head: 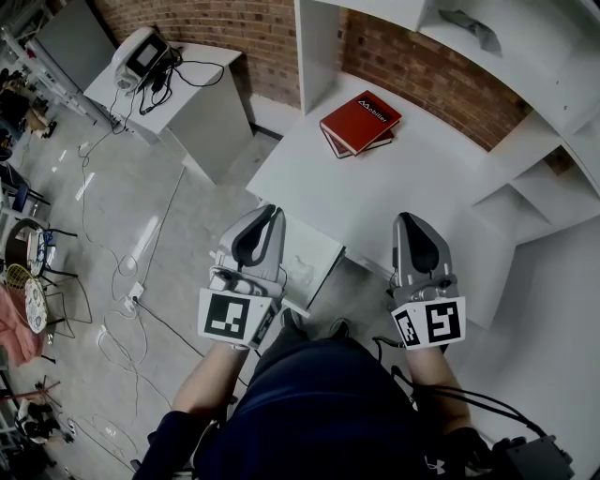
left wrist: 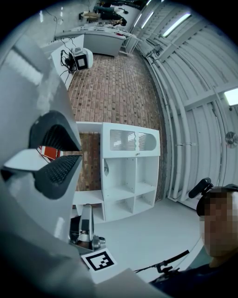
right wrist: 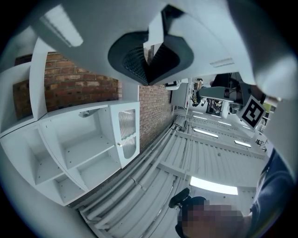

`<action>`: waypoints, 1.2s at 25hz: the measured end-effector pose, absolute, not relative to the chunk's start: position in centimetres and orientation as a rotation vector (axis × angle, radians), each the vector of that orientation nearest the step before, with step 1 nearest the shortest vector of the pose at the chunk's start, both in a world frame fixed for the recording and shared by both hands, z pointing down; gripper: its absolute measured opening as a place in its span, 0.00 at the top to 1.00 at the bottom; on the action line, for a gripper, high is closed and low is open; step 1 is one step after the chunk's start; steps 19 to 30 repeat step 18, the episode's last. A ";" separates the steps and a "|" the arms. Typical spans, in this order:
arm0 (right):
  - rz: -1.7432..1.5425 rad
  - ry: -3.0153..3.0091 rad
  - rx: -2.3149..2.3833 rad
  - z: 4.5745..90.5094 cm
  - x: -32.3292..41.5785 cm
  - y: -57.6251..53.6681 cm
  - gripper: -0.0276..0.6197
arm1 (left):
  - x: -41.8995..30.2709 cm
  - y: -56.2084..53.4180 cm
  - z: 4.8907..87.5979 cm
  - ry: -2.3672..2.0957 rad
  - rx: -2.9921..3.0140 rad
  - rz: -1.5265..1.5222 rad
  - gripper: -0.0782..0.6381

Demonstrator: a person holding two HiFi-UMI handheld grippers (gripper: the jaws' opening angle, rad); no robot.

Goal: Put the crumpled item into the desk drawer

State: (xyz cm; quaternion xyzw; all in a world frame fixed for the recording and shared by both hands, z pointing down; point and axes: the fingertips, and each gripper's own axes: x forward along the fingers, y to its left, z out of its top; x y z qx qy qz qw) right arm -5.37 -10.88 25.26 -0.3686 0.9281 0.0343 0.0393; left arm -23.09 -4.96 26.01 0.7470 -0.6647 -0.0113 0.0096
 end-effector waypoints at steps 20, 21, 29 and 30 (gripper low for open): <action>0.086 2.860 -1.141 26.2 -6.8 -11.0 0.95 | -24.6 -5.6 27.4 -2.059 2.316 -0.023 0.85; 0.086 2.860 -1.141 26.2 -6.8 -11.0 0.95 | -24.6 -5.6 27.4 -2.059 2.316 -0.023 0.85; 0.086 2.860 -1.141 26.2 -6.8 -11.0 0.95 | -24.6 -5.6 27.4 -2.059 2.316 -0.023 0.85; 0.086 2.860 -1.141 26.2 -6.8 -11.0 0.95 | -24.6 -5.6 27.4 -2.059 2.316 -0.023 0.85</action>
